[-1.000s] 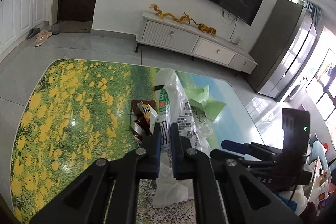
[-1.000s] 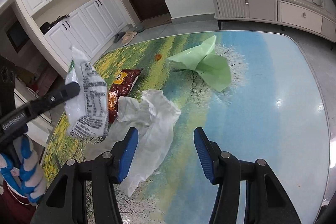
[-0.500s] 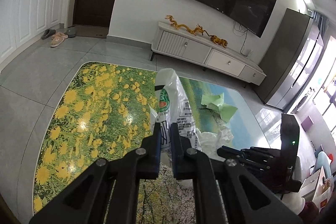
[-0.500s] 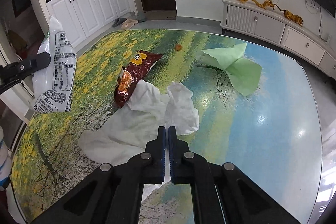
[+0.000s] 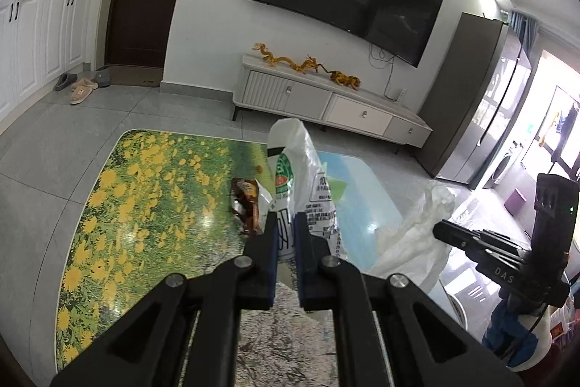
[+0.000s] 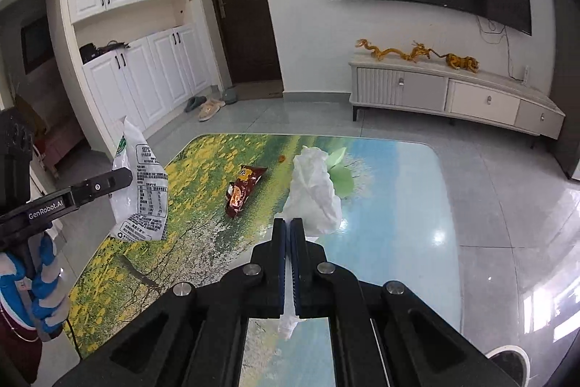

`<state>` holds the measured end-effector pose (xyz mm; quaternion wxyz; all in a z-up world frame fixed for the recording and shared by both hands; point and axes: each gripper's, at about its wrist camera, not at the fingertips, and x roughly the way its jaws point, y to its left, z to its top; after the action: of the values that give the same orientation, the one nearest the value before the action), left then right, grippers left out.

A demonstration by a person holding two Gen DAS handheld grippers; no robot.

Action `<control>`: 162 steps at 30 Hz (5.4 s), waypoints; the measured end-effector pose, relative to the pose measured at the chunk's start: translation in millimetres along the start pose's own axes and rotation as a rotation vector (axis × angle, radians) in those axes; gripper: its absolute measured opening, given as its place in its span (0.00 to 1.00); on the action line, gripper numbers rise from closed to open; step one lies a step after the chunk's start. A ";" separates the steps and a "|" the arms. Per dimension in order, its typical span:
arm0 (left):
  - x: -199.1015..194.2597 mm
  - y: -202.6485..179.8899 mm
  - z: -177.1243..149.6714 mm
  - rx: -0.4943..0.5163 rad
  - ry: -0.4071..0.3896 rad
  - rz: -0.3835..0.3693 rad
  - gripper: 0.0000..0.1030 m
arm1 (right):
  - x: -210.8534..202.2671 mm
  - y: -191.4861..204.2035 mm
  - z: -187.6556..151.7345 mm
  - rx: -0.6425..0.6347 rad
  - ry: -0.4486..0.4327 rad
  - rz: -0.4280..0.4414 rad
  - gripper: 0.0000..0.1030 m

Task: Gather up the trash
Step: 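Carry both white bags over the bin and open both grippers, then move both grippers back over the coffee table, then grasp the brown chip bag with the left gripper while the right grasps the green paper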

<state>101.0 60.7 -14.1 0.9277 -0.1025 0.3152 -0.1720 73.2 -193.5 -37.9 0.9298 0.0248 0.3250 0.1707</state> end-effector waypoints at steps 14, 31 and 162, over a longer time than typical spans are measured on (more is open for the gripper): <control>49.4 -211.6 -18.3 0.249 0.117 -0.285 0.07 | -151.8 -145.1 -82.4 0.293 -0.101 -0.320 0.03; 186.1 -447.8 -129.3 0.532 0.436 -0.398 0.09 | -180.1 -317.1 -206.6 0.644 0.027 -0.515 0.04; 215.1 31.5 7.8 0.081 0.193 0.176 0.81 | 227.4 -79.0 60.3 0.135 0.096 0.011 0.87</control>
<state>273.5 7.8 -135.7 0.9078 -0.0199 0.4036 -0.1117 300.1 -188.0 -138.3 0.9085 0.0810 0.3797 0.1543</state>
